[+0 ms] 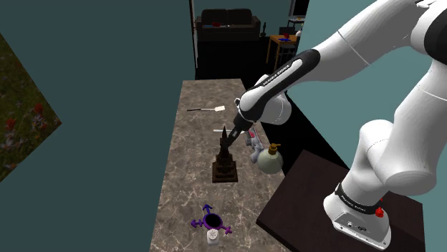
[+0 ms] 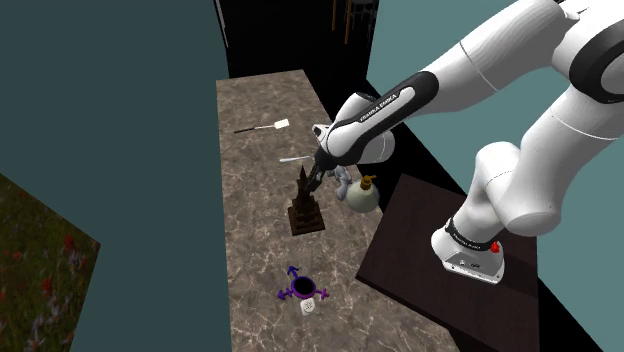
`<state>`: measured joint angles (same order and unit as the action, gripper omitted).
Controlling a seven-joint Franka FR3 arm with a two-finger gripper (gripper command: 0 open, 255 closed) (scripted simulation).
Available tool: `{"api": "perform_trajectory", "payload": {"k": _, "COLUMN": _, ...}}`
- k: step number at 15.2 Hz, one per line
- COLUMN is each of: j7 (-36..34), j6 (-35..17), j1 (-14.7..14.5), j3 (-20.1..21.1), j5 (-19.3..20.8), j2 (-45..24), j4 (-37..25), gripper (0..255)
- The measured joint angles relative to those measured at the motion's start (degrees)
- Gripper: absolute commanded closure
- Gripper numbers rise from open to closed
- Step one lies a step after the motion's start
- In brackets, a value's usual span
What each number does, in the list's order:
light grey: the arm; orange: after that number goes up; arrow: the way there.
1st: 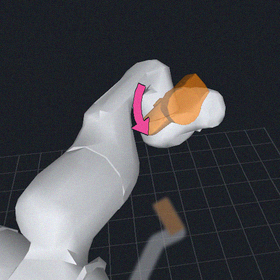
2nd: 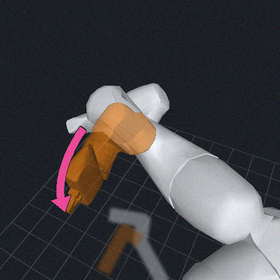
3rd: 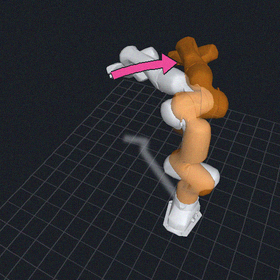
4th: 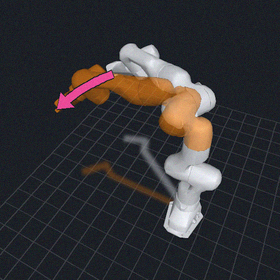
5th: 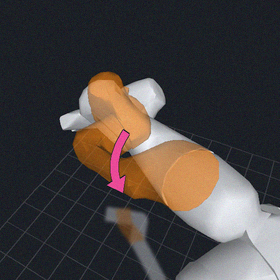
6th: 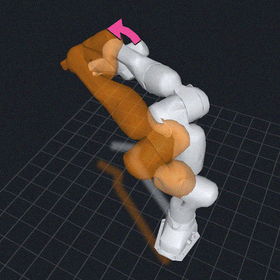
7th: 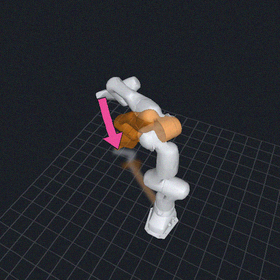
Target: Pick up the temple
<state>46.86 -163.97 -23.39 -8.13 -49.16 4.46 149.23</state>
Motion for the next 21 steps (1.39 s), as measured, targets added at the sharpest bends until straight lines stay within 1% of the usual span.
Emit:
{"api": "perform_trajectory", "payload": {"k": 6, "j7": 0.00, "j6": -0.01, "j1": -0.02, "j3": 0.01, "j5": -0.02, "j2": 0.00, "j4": 0.00, "gripper": 255}}
{"api": "perform_trajectory", "payload": {"k": 8, "j7": -1.91, "j6": 0.66, "j1": 0.45, "j3": 0.10, "j5": 2.15, "j2": 0.87, "j4": 0.15, "gripper": 255}}
{"api": "perform_trajectory", "payload": {"k": 13, "j7": -8.78, "j6": 3.62, "j1": 2.57, "j3": 0.90, "j5": 9.93, "j2": 4.75, "j4": 0.43, "gripper": 255}}
{"api": "perform_trajectory", "payload": {"k": 17, "j7": -13.04, "j6": 6.24, "j1": 4.20, "j3": 1.81, "j5": 14.53, "j2": 7.38, "j4": 0.07, "gripper": 255}}
{"api": "perform_trajectory", "payload": {"k": 21, "j7": -16.49, "j6": 9.02, "j1": 5.67, "j3": 2.70, "j5": 18.11, "j2": 9.84, "j4": -0.53, "gripper": 255}}
